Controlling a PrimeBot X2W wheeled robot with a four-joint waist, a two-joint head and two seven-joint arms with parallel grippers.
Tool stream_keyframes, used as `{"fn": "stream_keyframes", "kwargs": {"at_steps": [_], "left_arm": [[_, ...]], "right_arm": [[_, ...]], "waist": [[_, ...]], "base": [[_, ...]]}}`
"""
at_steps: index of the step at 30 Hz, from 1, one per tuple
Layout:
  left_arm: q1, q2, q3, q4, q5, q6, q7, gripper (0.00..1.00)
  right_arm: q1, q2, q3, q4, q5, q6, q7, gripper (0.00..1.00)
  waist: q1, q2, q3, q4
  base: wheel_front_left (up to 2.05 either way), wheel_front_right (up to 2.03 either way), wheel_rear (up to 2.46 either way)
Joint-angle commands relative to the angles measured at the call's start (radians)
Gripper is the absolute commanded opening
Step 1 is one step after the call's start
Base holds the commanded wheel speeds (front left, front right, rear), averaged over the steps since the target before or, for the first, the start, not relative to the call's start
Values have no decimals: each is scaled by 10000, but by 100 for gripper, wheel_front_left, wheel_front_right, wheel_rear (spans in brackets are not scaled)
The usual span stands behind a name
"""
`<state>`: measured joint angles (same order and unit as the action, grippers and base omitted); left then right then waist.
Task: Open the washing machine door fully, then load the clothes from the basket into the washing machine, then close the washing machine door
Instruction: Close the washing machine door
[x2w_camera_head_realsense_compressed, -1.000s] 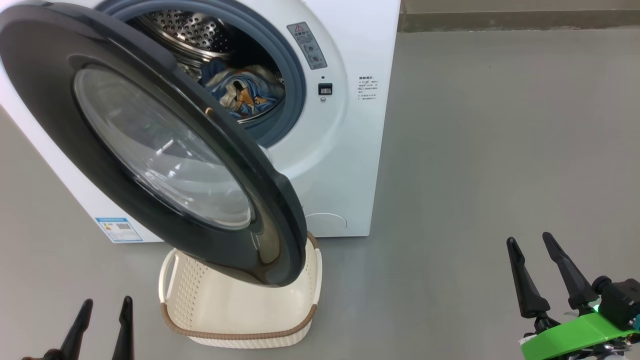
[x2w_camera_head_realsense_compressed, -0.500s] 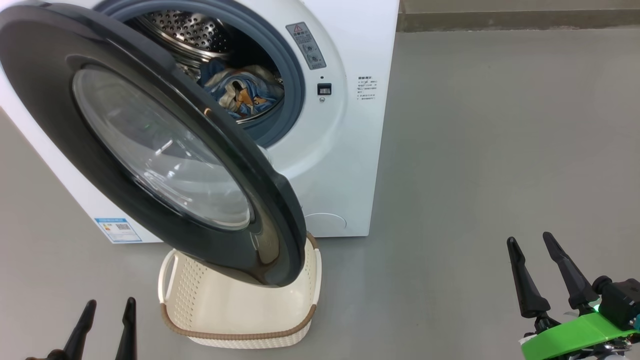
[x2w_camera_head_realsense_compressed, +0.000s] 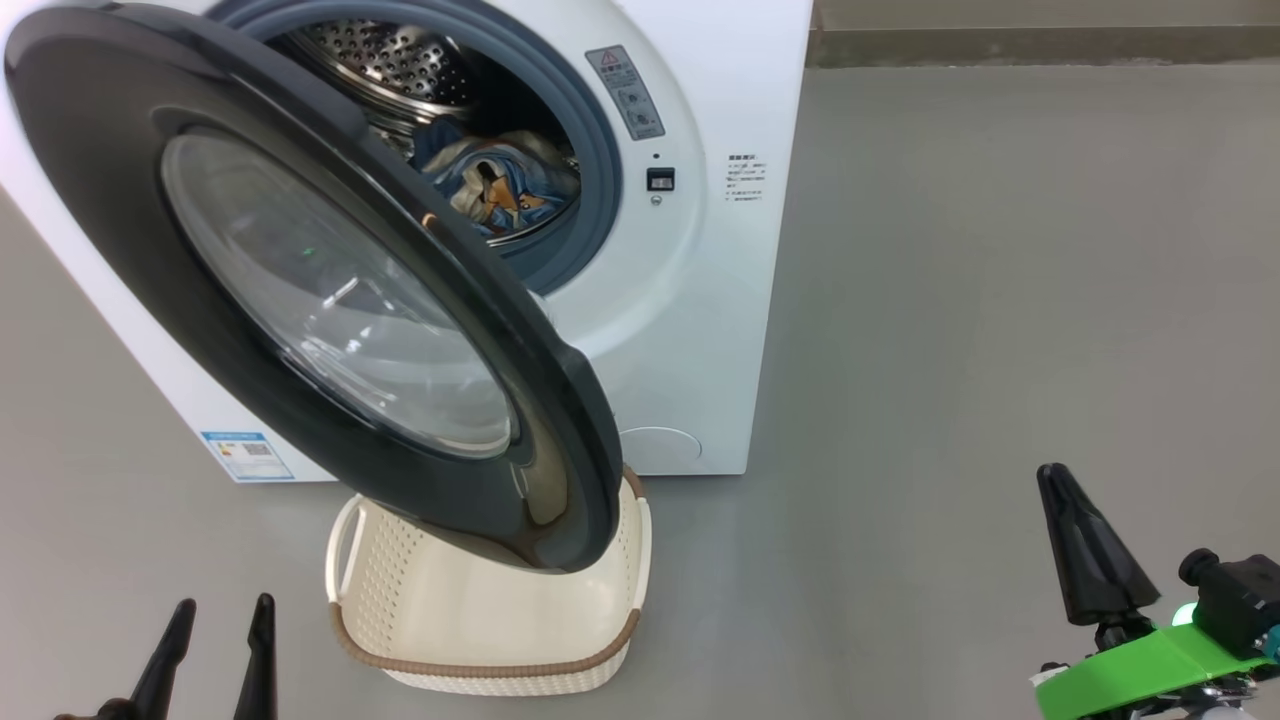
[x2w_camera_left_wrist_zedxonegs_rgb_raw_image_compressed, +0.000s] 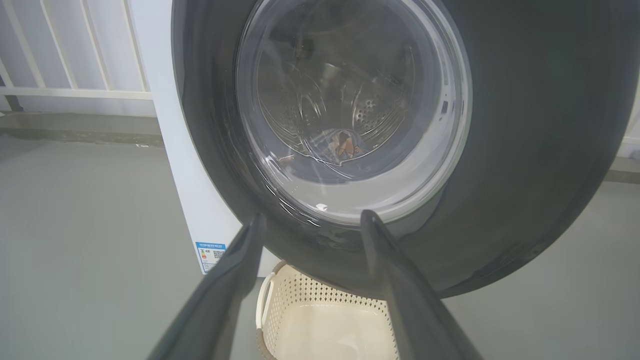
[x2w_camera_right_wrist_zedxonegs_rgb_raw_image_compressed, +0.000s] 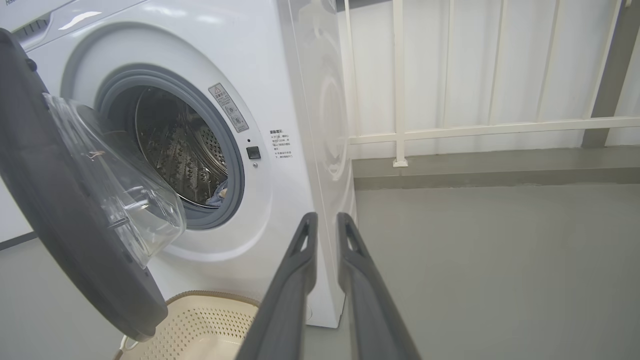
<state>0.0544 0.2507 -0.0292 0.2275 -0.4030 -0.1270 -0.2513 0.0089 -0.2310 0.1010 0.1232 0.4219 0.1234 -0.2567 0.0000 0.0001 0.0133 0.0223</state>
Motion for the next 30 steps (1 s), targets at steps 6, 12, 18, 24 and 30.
{"fn": "stream_keyframes", "kwargs": {"at_steps": [6, 12, 18, 24, 30], "left_arm": [[-265, 10, 477, -386, 100, -37, -105, 100], [-208, -145, 491, -439, 89, -37, -105, 100], [-242, -305, 437, -471, 118, -37, -105, 100], [-308, -403, 303, -467, 129, -37, -105, 100], [-324, -499, 206, -484, 113, -37, -105, 100]], "right_arm": [[-537, -152, 584, -729, 162, 73, -51, 0], [-944, -98, 1418, -1390, 268, 73, -51, 0], [-1442, 5, 2810, -1999, 332, 73, -51, 0], [-1929, 141, 4197, -2366, 447, 73, -51, 0], [-2210, 177, 5285, -2128, 677, 73, -51, 0]], "waist": [[0, -1, -17, 245], [0, -1, -58, 590], [0, -1, -108, 1022], [0, -1, -154, 1449], [0, -1, -170, 1776]], "base": [[0, 0, 0], [0, 0, 0], [0, 0, 0], [0, 0, 0], [0, 0, 0]]}}
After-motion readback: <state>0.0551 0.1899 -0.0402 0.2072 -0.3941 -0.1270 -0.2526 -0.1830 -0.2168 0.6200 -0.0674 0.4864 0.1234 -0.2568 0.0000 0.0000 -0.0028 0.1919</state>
